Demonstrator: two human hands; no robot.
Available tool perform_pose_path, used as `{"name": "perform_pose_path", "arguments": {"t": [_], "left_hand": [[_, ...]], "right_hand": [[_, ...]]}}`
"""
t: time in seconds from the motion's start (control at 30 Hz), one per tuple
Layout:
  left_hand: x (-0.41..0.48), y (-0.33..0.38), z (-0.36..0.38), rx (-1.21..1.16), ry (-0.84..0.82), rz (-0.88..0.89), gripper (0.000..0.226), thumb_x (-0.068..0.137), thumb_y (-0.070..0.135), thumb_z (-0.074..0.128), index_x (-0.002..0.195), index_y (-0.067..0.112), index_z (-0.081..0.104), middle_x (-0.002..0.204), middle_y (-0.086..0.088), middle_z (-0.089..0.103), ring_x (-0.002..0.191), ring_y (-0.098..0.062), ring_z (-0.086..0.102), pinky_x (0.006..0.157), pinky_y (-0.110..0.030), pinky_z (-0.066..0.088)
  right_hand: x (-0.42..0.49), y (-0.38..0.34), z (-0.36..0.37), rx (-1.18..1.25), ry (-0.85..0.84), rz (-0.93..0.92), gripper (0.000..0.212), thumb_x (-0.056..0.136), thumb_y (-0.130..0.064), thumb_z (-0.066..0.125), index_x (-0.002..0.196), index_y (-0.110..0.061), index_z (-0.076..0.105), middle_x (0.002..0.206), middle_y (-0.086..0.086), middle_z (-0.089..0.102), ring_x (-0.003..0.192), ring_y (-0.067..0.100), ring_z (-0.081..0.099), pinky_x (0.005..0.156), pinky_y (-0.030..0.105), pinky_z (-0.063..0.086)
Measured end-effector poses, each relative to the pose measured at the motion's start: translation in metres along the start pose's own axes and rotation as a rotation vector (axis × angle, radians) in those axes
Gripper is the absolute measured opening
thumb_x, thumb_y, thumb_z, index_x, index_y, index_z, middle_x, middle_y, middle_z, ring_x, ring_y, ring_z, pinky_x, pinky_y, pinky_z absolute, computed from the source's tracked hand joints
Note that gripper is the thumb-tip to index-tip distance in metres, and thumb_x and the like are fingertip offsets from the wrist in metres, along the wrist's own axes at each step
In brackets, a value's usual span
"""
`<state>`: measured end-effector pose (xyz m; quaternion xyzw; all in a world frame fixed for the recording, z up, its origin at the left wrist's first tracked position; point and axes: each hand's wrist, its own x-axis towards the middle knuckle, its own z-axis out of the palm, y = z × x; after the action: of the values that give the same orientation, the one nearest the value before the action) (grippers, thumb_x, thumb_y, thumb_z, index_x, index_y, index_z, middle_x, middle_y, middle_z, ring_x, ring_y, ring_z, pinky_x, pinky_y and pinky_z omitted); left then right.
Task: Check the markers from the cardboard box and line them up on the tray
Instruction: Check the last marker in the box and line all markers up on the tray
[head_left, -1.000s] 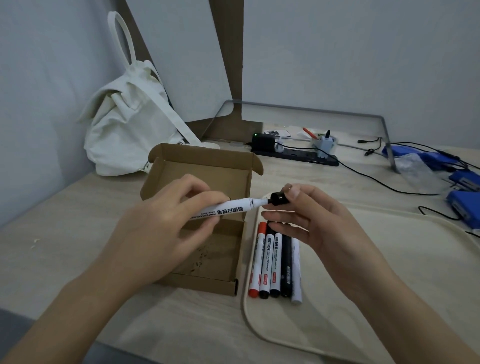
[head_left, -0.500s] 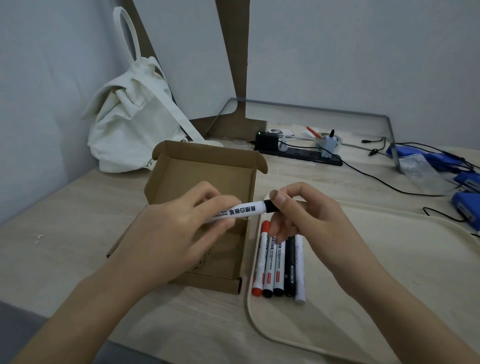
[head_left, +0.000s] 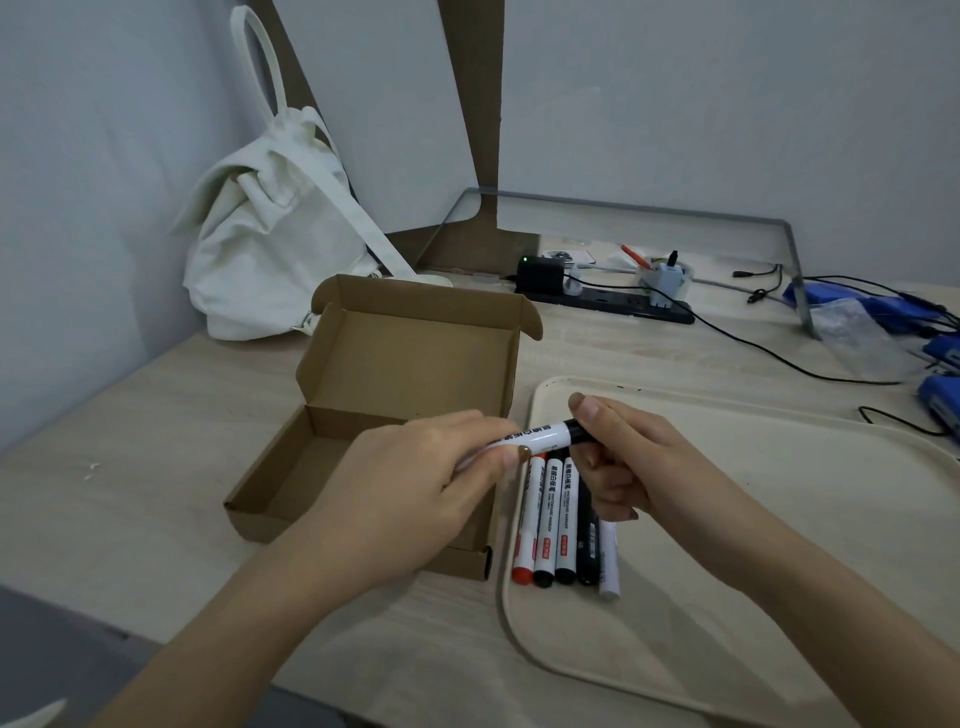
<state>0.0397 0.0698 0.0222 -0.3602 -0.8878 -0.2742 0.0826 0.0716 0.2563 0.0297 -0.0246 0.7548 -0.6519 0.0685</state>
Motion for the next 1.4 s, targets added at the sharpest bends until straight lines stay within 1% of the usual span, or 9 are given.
{"name": "perform_pose_path", "arguments": {"t": [0.17, 0.3, 0.47, 0.63, 0.73, 0.93, 1.17, 1.27, 1.4], "left_hand": [[0.006, 0.004, 0.012, -0.312, -0.141, -0.117, 0.027, 0.079, 0.055, 0.031, 0.097, 0.053, 0.05, 0.072, 0.033, 0.058, 0.062, 0.003, 0.053, 0.049, -0.013, 0.036], [0.02, 0.005, 0.011, -0.405, -0.137, -0.144, 0.016, 0.085, 0.046, 0.041, 0.093, 0.049, 0.055, 0.068, 0.023, 0.06, 0.054, 0.0, 0.05, 0.051, -0.02, 0.038], [0.025, 0.003, 0.022, -0.362, 0.039, -0.22, 0.03, 0.081, 0.05, 0.041, 0.098, 0.034, 0.06, 0.088, 0.013, 0.051, 0.077, 0.0, 0.05, 0.068, -0.025, 0.045], [0.036, 0.005, 0.045, -0.605, -0.065, -0.395, 0.014, 0.087, 0.035, 0.05, 0.089, 0.027, 0.061, 0.07, 0.013, 0.053, 0.049, 0.013, 0.048, 0.045, -0.007, 0.034], [0.045, 0.008, 0.065, -0.632, -0.143, -0.459, 0.015, 0.085, 0.038, 0.054, 0.089, 0.025, 0.062, 0.081, 0.01, 0.059, 0.068, 0.005, 0.055, 0.061, -0.016, 0.041], [0.06, 0.015, 0.092, -0.426, -0.131, -0.542, 0.023, 0.081, 0.047, 0.054, 0.09, 0.026, 0.058, 0.08, 0.014, 0.057, 0.081, -0.007, 0.057, 0.08, -0.034, 0.048], [0.068, 0.038, 0.104, -0.089, -0.084, -0.441, 0.026, 0.085, 0.041, 0.043, 0.104, 0.024, 0.04, 0.076, 0.005, 0.061, 0.071, -0.016, 0.057, 0.057, -0.028, 0.038], [0.069, 0.046, 0.115, 0.056, -0.043, -0.352, 0.027, 0.086, 0.036, 0.044, 0.106, 0.018, 0.037, 0.062, 0.009, 0.044, 0.062, -0.013, 0.045, 0.045, -0.022, 0.027], [0.071, 0.047, 0.127, 0.152, -0.048, -0.286, 0.028, 0.088, 0.032, 0.044, 0.109, 0.015, 0.036, 0.073, 0.002, 0.051, 0.07, -0.016, 0.049, 0.045, -0.025, 0.025]], "right_hand": [[0.0, -0.003, -0.011, -0.128, 0.034, 0.046, 0.04, 0.086, -0.044, 0.045, 0.056, -0.018, 0.042, 0.045, -0.009, 0.03, 0.04, 0.008, 0.026, 0.043, 0.02, 0.028], [0.009, -0.01, -0.024, -0.234, 0.129, 0.018, 0.047, 0.087, -0.051, 0.042, 0.053, -0.02, 0.05, 0.043, -0.008, 0.037, 0.039, 0.008, 0.032, 0.043, 0.018, 0.033], [0.019, 0.006, -0.05, -0.187, 0.247, 0.108, 0.051, 0.09, -0.053, 0.036, 0.062, -0.016, 0.056, 0.044, -0.007, 0.043, 0.036, 0.01, 0.037, 0.044, 0.023, 0.036], [0.011, 0.038, -0.056, -0.605, 0.192, 0.215, 0.037, 0.094, -0.036, 0.043, 0.066, -0.017, 0.057, 0.058, -0.002, 0.051, 0.048, 0.01, 0.043, 0.05, 0.022, 0.035], [0.013, 0.055, -0.05, -0.837, 0.192, 0.28, 0.032, 0.092, -0.039, 0.044, 0.068, -0.019, 0.054, 0.071, -0.001, 0.06, 0.06, 0.015, 0.052, 0.055, 0.026, 0.037], [0.024, 0.071, -0.039, -1.06, 0.198, 0.337, 0.038, 0.091, -0.041, 0.04, 0.059, -0.019, 0.039, 0.06, -0.006, 0.045, 0.067, 0.021, 0.05, 0.047, 0.024, 0.029], [0.026, 0.072, -0.047, -1.132, 0.209, 0.372, 0.033, 0.089, -0.039, 0.04, 0.065, -0.017, 0.037, 0.061, -0.004, 0.038, 0.07, 0.024, 0.045, 0.046, 0.024, 0.024], [0.019, 0.071, -0.055, -1.137, 0.208, 0.392, 0.026, 0.089, -0.037, 0.039, 0.078, -0.014, 0.044, 0.062, -0.004, 0.037, 0.073, 0.024, 0.045, 0.047, 0.023, 0.025], [0.014, 0.075, -0.061, -1.101, 0.204, 0.407, 0.036, 0.09, -0.04, 0.039, 0.06, -0.02, 0.034, 0.061, -0.005, 0.04, 0.061, 0.018, 0.044, 0.046, 0.025, 0.025]]}}
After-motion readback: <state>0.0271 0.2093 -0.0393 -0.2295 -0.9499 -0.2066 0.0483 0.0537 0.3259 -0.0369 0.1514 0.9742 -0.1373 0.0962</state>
